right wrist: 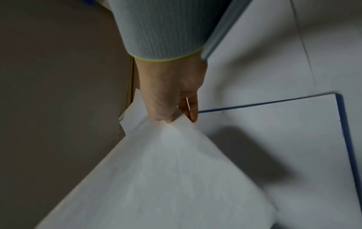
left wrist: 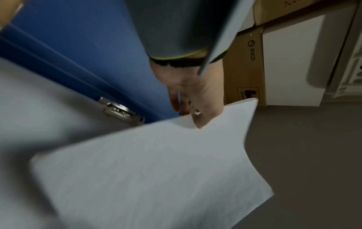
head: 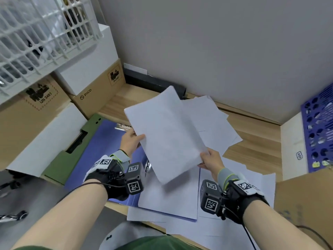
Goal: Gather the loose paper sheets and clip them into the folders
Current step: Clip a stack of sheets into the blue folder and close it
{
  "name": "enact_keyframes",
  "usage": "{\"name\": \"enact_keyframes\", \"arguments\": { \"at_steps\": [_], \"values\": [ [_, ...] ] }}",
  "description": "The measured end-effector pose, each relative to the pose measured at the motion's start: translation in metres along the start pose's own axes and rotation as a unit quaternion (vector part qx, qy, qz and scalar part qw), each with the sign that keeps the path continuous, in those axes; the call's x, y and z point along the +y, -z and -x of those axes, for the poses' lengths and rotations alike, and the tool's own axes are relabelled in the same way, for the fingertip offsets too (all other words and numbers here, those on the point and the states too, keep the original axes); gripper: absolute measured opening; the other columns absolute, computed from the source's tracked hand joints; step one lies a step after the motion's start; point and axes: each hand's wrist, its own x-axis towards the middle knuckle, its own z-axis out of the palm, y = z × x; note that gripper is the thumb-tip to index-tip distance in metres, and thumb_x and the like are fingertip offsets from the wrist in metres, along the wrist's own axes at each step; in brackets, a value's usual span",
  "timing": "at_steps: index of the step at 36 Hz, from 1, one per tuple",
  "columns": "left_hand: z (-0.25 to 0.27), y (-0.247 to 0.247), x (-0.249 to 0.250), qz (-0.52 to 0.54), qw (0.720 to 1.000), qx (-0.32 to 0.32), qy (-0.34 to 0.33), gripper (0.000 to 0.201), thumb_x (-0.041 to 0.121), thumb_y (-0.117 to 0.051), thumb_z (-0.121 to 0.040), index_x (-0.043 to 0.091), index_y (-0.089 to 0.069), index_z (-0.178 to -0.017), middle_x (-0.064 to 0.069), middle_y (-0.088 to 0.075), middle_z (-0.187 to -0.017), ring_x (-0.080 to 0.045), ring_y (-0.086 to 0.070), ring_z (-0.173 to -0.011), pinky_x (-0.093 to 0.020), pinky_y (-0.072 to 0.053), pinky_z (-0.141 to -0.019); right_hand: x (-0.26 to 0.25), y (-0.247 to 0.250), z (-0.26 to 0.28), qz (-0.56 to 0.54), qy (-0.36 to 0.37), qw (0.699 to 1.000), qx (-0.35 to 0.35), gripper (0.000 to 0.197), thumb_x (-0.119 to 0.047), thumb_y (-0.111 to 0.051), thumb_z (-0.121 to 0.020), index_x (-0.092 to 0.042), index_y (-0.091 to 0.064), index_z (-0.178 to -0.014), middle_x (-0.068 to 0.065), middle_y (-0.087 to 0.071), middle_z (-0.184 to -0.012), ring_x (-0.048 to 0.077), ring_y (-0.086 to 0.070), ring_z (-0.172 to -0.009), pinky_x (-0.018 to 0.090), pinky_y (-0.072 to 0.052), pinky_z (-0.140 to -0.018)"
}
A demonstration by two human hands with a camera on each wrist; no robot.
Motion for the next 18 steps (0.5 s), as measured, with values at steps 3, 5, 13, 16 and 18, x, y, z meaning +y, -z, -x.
{"name": "enact_keyframes", "arguments": {
  "at_steps": [3,5,13,16,18],
  "values": [
    [-0.003,0.011,0.003,-0.014,0.999,0.018,-0.047,0.036,-0.008,-0.059,-0.084,0.008,-0.053,-0.116,-0.008,-0.066,-0.098,-0.017,-0.058,-0.082,-0.015,-0.05,-0.056,0.007,0.014,-0.012,0.042,-0.002,0.998,0.036,0.031,-0.01,-0.038,-0.086,-0.021,-0.066,-0.083,0.012,-0.064,-0.085,0.026,-0.058,-0.075,0.038,-0.053,-0.072],
    [-0.006,0.015,0.01,-0.048,0.996,0.014,-0.068,0.044,-0.008,-0.062,-0.083,0.012,-0.05,-0.12,-0.006,-0.062,-0.098,-0.012,-0.057,-0.075,-0.015,-0.051,-0.056,0.014,0.023,-0.018,0.042,-0.009,0.998,0.051,0.034,-0.01,-0.035,-0.086,-0.022,-0.067,-0.084,0.013,-0.063,-0.083,0.025,-0.057,-0.073,0.036,-0.05,-0.066],
    [-0.018,0.019,0.017,-0.392,0.916,-0.079,-0.007,0.047,0.019,-0.073,-0.066,0.013,-0.06,-0.111,-0.005,-0.062,-0.103,-0.025,-0.057,-0.096,-0.032,-0.045,-0.082,-0.001,0.015,-0.007,-0.028,0.032,0.998,0.038,0.018,-0.011,-0.04,-0.083,-0.008,-0.055,-0.072,0.005,-0.049,-0.074,0.018,-0.045,-0.071,0.032,-0.039,-0.069],
    [-0.017,0.007,0.026,-0.354,0.932,-0.072,-0.03,0.051,0.025,-0.066,-0.056,0.009,-0.063,-0.104,-0.008,-0.063,-0.096,-0.024,-0.059,-0.09,-0.032,-0.047,-0.076,-0.029,0.013,-0.003,-0.068,0.082,0.993,0.052,0.019,-0.018,-0.051,-0.087,-0.001,-0.054,-0.079,0.005,-0.051,-0.077,0.017,-0.049,-0.072,0.033,-0.042,-0.068],
    [-0.016,-0.003,0.033,-0.275,0.959,-0.046,-0.046,0.037,0.016,-0.069,-0.06,0.009,-0.064,-0.096,-0.007,-0.062,-0.089,-0.021,-0.057,-0.082,-0.03,-0.047,-0.071,-0.049,0.014,0.0,-0.086,0.117,0.987,0.063,0.011,-0.019,-0.054,-0.087,-0.012,-0.055,-0.079,0.005,-0.052,-0.077,0.017,-0.049,-0.072,0.031,-0.041,-0.064]
  ]
}}
